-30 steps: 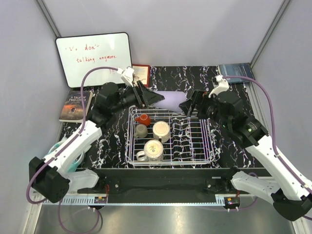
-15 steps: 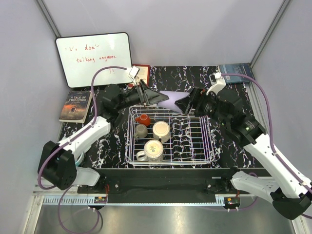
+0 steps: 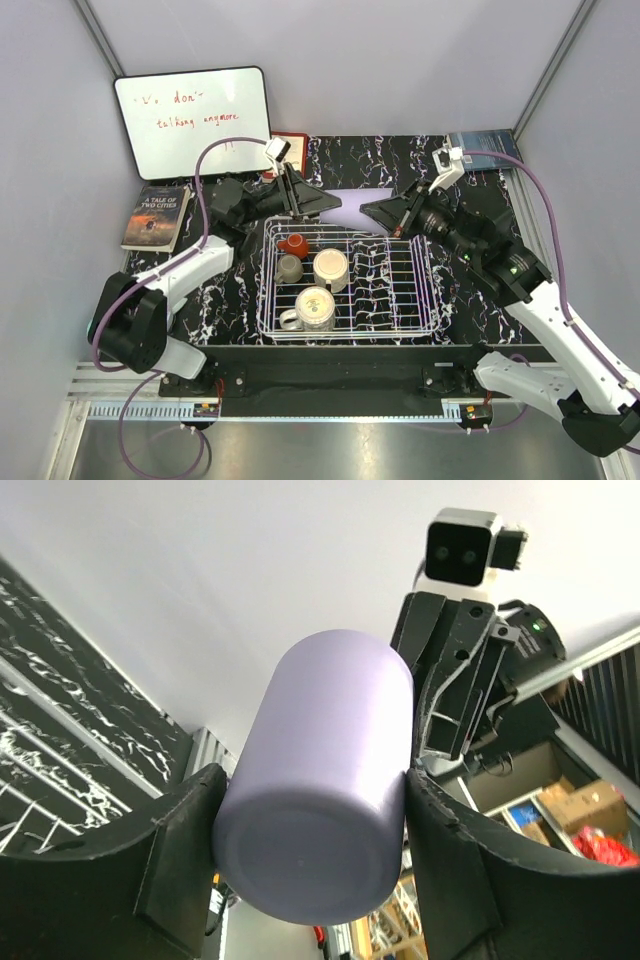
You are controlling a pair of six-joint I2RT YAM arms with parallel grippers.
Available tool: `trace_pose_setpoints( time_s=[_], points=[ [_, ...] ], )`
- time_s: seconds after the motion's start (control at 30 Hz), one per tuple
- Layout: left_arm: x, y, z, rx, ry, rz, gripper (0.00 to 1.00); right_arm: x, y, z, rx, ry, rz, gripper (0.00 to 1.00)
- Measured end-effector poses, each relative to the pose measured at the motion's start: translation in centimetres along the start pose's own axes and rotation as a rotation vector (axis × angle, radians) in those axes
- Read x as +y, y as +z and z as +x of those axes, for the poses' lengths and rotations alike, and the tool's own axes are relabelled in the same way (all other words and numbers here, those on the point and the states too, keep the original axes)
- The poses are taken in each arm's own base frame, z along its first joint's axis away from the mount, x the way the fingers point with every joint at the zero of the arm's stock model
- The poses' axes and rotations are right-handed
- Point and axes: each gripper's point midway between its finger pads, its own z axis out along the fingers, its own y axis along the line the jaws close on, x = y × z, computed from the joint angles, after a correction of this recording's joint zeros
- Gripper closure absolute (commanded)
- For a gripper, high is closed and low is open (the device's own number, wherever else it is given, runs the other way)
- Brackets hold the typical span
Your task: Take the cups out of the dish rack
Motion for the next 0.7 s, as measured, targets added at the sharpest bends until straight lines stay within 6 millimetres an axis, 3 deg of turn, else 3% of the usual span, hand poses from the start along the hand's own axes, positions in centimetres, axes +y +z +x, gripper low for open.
trace_pose_setpoints(
  time_s=[0.1, 0.2, 0.33, 0.57, 0.7],
  points=[
    [-0.9, 0.4, -0.1, 0.027, 0.021, 0.008, 0.24, 0.6, -0.4, -0.4, -0.015, -0.005, -0.025, 1.0],
    [-0.9, 0.7, -0.3, 0.047, 0.052, -0.011, 0.13, 1.1, -0.8, -0.7, -0.026, -0.02, -0.045, 1.0],
    [1.5, 0.6, 0.2, 0.072, 0.033, -0.088, 0.02, 0.1, -0.9, 0.0, -0.008, -0.066, -0.003, 1.0],
    [4.0, 0.0, -0.9, 0.063, 0.013, -0.2, 0.01, -3.2, -1.5, 0.3, 0.004, -0.129, 0.156, 1.0],
    [6.6, -1.2, -3.1, -0.018, 0.008, -0.356, 0.01, -5.9, -2.6, -2.3, -0.046, -0.191, 0.367, 1.0]
  ],
)
